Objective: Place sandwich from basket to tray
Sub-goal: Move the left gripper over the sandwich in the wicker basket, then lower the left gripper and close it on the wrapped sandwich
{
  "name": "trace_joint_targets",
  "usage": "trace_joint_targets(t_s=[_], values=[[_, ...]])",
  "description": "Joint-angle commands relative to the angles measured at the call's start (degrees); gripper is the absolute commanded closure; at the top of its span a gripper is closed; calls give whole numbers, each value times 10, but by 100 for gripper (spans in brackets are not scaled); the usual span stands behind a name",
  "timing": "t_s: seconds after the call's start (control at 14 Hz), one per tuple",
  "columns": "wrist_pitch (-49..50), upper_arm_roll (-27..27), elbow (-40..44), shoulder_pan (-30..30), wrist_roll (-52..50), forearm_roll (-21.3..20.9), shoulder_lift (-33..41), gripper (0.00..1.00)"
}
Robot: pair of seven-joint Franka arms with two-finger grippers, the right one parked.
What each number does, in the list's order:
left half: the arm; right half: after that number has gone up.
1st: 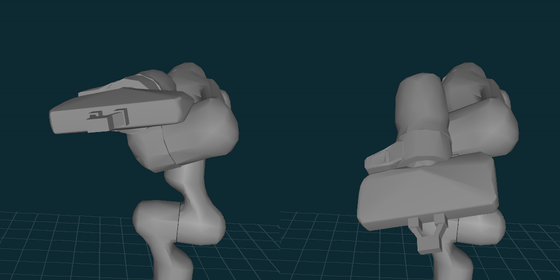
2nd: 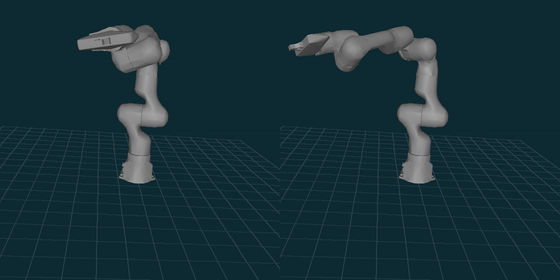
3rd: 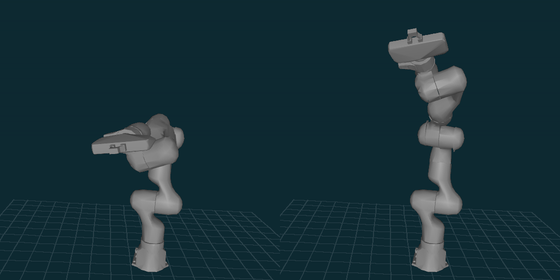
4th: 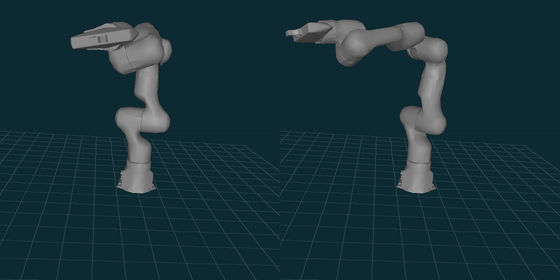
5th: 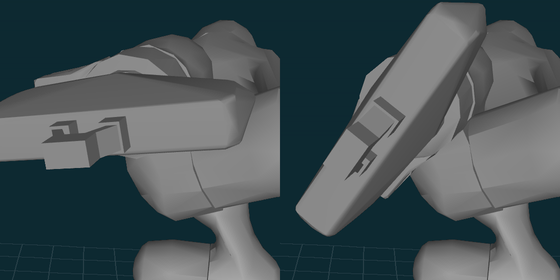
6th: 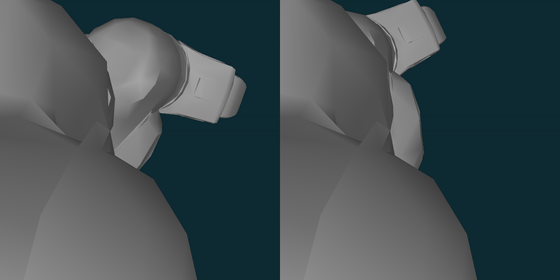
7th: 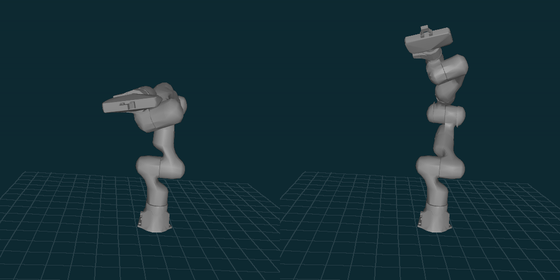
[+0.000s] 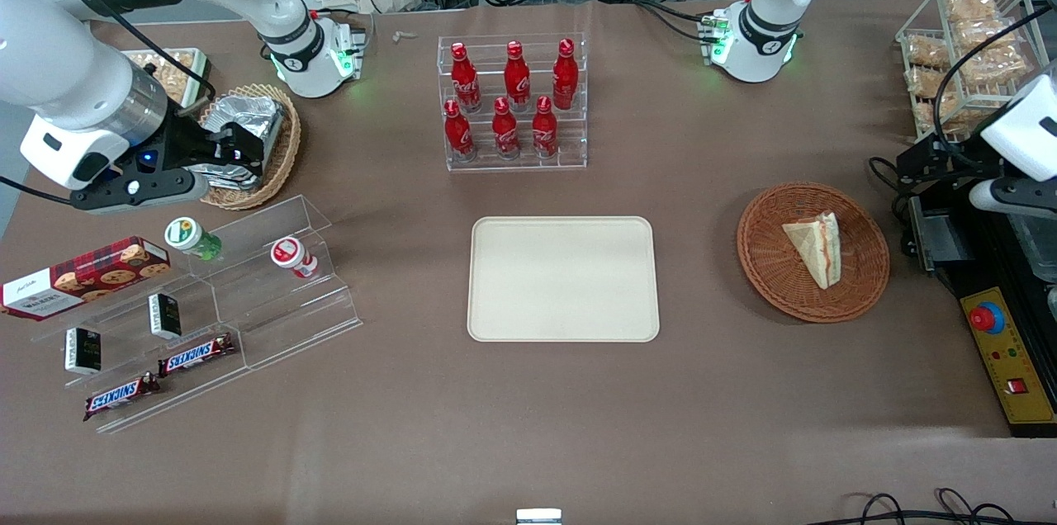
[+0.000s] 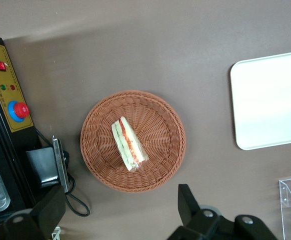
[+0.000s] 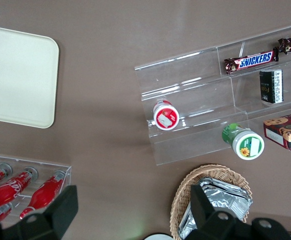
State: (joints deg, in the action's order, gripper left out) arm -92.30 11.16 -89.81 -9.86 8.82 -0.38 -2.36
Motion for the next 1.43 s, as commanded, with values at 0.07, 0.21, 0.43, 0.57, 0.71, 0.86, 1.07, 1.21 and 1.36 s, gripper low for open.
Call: trace_joint_targets(t_s=[0.07,0.21,0.43,0.57,0.71,0.86,1.07,1.21,1.36], values=[[20,-5,28,7,-23,8,-12,0],[23,-5,28,6,-25,8,-12,0],[42,-5,8,7,-117,22,-11,0],[38,-3,-36,9,-165,21,3,0],[-10,-3,-113,9,-177,23,41,0],[-105,-3,-219,9,-208,21,83,0],[-210,7,-317,9,-324,11,82,0],[-300,8,-385,8,-357,9,80,0],[-333,7,-402,5,-371,-18,48,0]])
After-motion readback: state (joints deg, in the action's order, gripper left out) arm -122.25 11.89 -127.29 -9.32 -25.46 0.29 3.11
